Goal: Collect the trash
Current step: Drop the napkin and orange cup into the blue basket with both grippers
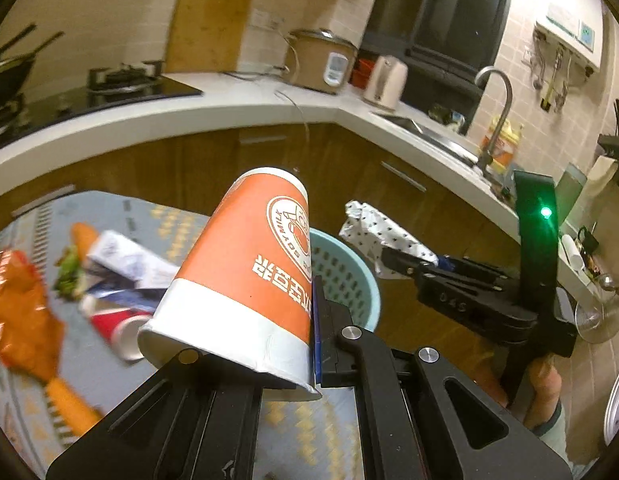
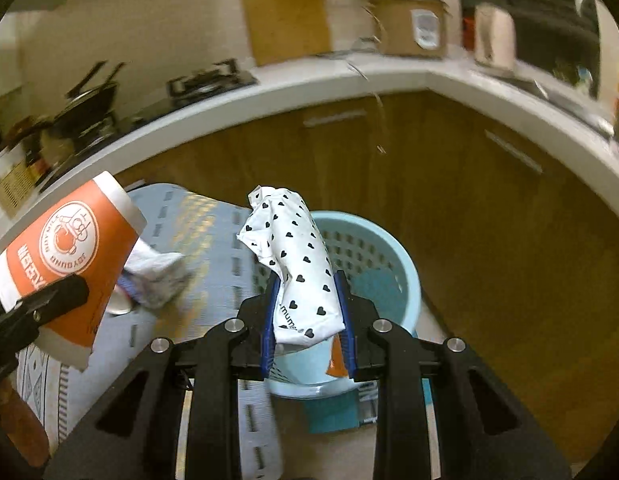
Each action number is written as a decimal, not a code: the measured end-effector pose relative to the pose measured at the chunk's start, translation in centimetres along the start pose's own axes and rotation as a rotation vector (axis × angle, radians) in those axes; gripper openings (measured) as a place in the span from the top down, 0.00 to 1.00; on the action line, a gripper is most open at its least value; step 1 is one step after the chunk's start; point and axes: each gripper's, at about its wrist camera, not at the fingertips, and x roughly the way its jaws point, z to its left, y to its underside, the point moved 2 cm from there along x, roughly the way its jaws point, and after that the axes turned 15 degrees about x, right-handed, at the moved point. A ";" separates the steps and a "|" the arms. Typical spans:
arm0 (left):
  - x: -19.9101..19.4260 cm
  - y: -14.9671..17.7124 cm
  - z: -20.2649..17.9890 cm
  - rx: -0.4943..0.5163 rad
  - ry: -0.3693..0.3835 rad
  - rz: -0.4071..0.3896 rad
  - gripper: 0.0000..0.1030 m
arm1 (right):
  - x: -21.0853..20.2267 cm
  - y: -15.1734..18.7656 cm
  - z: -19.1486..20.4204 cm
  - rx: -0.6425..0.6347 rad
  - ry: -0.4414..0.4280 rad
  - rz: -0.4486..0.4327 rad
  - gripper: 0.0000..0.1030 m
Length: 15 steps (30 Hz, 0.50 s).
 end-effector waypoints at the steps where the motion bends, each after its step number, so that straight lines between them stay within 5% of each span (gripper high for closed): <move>1: 0.8 -0.2 -0.4 0.006 0.004 0.012 0.98 | 0.7 -0.1 -0.7 0.022 0.012 0.012 0.78; 15: 11.2 0.5 -3.5 0.045 0.077 0.208 0.97 | 6.4 0.2 -6.4 0.164 0.105 0.123 0.75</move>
